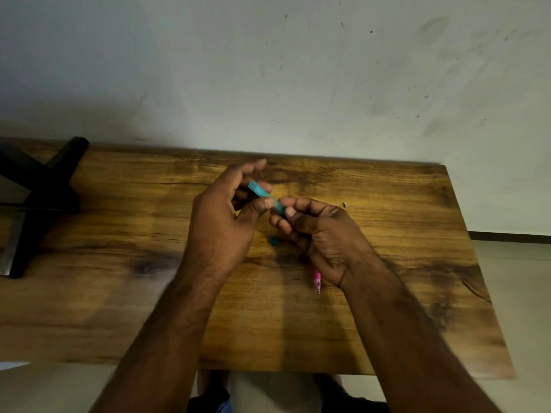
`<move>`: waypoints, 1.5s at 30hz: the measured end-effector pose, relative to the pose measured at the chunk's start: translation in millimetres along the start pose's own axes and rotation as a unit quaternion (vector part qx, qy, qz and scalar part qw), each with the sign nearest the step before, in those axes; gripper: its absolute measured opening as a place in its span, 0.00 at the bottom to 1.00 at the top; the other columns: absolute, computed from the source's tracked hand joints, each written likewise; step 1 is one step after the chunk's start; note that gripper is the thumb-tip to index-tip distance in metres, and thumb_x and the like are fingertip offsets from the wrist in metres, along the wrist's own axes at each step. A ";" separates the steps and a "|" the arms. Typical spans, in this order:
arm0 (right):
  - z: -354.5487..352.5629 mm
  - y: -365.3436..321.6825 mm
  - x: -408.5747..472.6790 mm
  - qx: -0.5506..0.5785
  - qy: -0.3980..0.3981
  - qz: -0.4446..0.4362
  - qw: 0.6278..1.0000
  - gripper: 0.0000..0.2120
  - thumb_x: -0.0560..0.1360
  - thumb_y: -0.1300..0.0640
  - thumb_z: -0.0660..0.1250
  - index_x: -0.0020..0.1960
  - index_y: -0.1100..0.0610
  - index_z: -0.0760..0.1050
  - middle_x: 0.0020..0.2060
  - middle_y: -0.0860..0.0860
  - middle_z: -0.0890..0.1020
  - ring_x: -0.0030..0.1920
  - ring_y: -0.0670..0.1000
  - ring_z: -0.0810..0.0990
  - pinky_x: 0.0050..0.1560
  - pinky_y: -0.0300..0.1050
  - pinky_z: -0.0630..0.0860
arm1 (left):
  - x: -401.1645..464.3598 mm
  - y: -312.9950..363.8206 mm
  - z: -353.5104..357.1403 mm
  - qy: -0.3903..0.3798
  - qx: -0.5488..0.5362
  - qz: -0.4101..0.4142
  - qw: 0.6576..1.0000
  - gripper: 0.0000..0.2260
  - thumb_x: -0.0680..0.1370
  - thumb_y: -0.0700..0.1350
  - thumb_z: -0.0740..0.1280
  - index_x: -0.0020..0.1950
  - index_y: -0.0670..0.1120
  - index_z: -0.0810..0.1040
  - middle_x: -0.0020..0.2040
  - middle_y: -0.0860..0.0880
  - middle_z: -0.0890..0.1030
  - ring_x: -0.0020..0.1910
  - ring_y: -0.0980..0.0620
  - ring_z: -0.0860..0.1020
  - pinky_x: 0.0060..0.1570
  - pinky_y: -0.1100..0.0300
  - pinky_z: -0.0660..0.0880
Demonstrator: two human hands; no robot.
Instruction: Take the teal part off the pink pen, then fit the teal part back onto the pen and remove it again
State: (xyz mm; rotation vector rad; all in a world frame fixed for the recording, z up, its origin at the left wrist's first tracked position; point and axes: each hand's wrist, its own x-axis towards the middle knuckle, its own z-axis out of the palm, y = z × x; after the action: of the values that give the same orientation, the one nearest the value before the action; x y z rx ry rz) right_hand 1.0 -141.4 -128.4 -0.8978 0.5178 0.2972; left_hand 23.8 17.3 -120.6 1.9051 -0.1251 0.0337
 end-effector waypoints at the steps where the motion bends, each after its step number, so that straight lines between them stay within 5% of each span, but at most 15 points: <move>1: -0.1 0.0 0.0 -0.021 0.001 -0.007 1.000 0.08 0.78 0.71 0.66 0.53 0.66 0.82 0.44 0.59 0.87 0.43 0.52 0.88 0.45 0.40 0.84 | 0.4 -0.6 -0.5 0.004 -0.006 -0.004 1.000 0.24 0.76 0.37 0.74 0.66 0.60 0.77 0.52 0.57 0.86 0.53 0.61 0.84 0.58 0.52 0.81; 10: -4.8 -11.7 -2.0 -0.296 0.021 -0.124 0.947 0.10 0.75 0.68 0.74 0.52 0.56 0.84 0.43 0.57 0.87 0.45 0.48 0.87 0.47 0.40 0.83 | 5.7 -8.9 -7.2 0.032 -0.074 -0.069 0.994 0.17 0.77 0.36 0.73 0.61 0.54 0.82 0.54 0.55 0.86 0.56 0.60 0.84 0.56 0.57 0.82; 17: -18.3 -23.4 -2.1 -0.345 0.065 -0.184 0.918 0.14 0.72 0.70 0.75 0.53 0.56 0.83 0.43 0.53 0.87 0.46 0.47 0.86 0.48 0.36 0.81 | 6.6 -13.9 -6.7 0.051 -0.063 -0.114 0.990 0.15 0.75 0.35 0.75 0.51 0.55 0.84 0.49 0.56 0.86 0.53 0.57 0.84 0.57 0.50 0.83; 21: -23.0 -24.2 -0.5 -0.335 0.084 -0.201 0.917 0.13 0.72 0.69 0.75 0.54 0.56 0.83 0.45 0.54 0.87 0.48 0.49 0.86 0.48 0.37 0.81 | 2.9 -13.4 -0.6 0.027 0.018 -0.111 0.993 0.14 0.75 0.37 0.75 0.51 0.56 0.83 0.50 0.60 0.85 0.52 0.65 0.82 0.57 0.59 0.81; 25: -22.2 -21.9 2.3 -0.305 0.095 -0.202 0.926 0.11 0.74 0.67 0.74 0.53 0.55 0.84 0.47 0.51 0.88 0.49 0.47 0.86 0.50 0.40 0.82 | -0.6 -13.8 8.4 -0.005 0.098 -0.103 0.990 0.12 0.76 0.37 0.75 0.55 0.51 0.84 0.52 0.56 0.85 0.53 0.62 0.81 0.58 0.62 0.78; 29: -21.3 -22.1 2.6 -0.250 0.097 -0.186 0.945 0.08 0.76 0.67 0.72 0.53 0.60 0.84 0.45 0.54 0.88 0.41 0.47 0.85 0.42 0.38 0.80 | -2.5 -14.2 14.5 -0.028 0.196 -0.080 0.977 0.11 0.76 0.38 0.75 0.56 0.50 0.85 0.53 0.52 0.84 0.54 0.54 0.80 0.57 0.57 0.77; 34: -23.2 -23.1 1.3 -0.211 0.103 -0.181 0.955 0.06 0.77 0.64 0.72 0.53 0.61 0.84 0.46 0.55 0.88 0.42 0.50 0.85 0.45 0.44 0.81 | -2.3 -16.3 20.8 -0.037 0.249 -0.080 0.964 0.06 0.75 0.42 0.76 0.51 0.50 0.85 0.49 0.51 0.82 0.53 0.48 0.78 0.55 0.46 0.78; 45: -27.3 -23.2 -15.2 -0.133 0.091 -0.129 0.979 0.04 0.74 0.58 0.74 0.48 0.56 0.83 0.40 0.49 0.84 0.37 0.46 0.79 0.39 0.40 0.77 | -3.5 -22.5 26.6 -0.006 0.285 -0.048 0.957 0.05 0.75 0.46 0.75 0.49 0.54 0.83 0.48 0.55 0.80 0.55 0.49 0.74 0.51 0.51 0.75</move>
State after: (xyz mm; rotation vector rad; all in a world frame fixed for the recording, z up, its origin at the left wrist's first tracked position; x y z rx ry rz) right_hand -9.5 -177.6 -118.7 -1.2470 0.5302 0.0480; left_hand 21.6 -0.2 -150.8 2.4859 -0.0286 -0.0091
